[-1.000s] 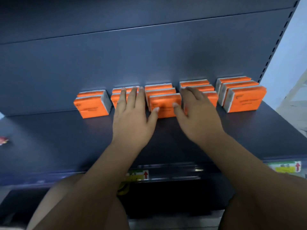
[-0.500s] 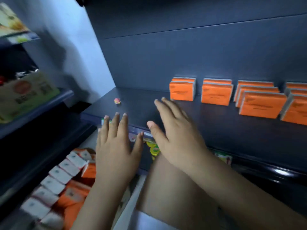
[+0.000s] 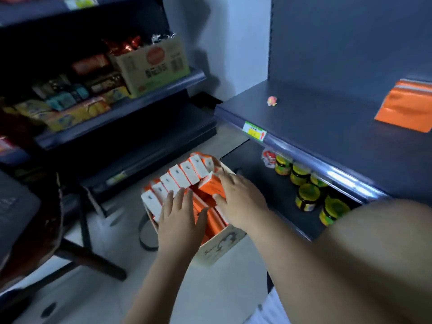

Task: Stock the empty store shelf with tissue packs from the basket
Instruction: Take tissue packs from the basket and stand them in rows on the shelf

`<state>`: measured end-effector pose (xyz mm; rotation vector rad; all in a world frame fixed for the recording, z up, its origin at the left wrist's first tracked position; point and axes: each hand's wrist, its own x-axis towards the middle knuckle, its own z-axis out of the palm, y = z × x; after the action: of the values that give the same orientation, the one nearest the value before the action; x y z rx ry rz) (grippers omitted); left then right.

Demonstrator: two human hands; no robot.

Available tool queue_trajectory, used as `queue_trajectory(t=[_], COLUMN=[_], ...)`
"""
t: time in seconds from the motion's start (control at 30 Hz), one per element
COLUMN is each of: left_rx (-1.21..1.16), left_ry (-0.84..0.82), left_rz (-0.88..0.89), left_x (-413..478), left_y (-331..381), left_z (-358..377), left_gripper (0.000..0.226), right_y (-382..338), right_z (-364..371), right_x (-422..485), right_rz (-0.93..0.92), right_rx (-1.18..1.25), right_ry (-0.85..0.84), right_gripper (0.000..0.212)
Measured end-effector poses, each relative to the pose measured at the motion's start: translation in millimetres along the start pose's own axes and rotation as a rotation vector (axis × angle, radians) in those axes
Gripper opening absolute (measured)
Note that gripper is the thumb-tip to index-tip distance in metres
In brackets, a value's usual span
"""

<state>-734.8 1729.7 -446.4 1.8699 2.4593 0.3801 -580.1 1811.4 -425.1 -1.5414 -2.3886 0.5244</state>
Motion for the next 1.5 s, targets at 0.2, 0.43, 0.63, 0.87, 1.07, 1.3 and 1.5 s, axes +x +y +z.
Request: queue_trajectory(t=[0.2,0.43,0.63,0.87,1.07,1.3,1.5], left_rx=[-0.115,-0.134,0.141,0.462,0.465,0.044,-0.366], left_ry=[-0.185,-0.238,-0.209,-0.257,-0.172,-0.019,0.098], left_rz=[-0.107,-0.179,0.095,0.173,0.220,0.220,0.186], left_x=[11,44,81,114,120,108,109], left_y=[-14,-25,-30,-36,-35,-38,-16], left_z=[29,61,81,93,98,63,19], left_gripper=[0.071,0.064,0.057,0.034,0.020,0.031,0.035], right_y=[10,20,29,44,52,65,61], right_z=[38,69,99,125,109,36,-34], right_x=[21,67,105,116,110,119,97], right_rz=[0.100,0.175,0.241,0.321,0.339,0.512,0.502], right_rx=[-0.001,0.063,0.169,0.094,0.306,0.837,0.979], right_ry=[-0.208,-0.160,-0.046,-0.036,-0.011,0.038,0.100], right_gripper=[0.042,0.070,0.083,0.050,0.021,0.019,0.026])
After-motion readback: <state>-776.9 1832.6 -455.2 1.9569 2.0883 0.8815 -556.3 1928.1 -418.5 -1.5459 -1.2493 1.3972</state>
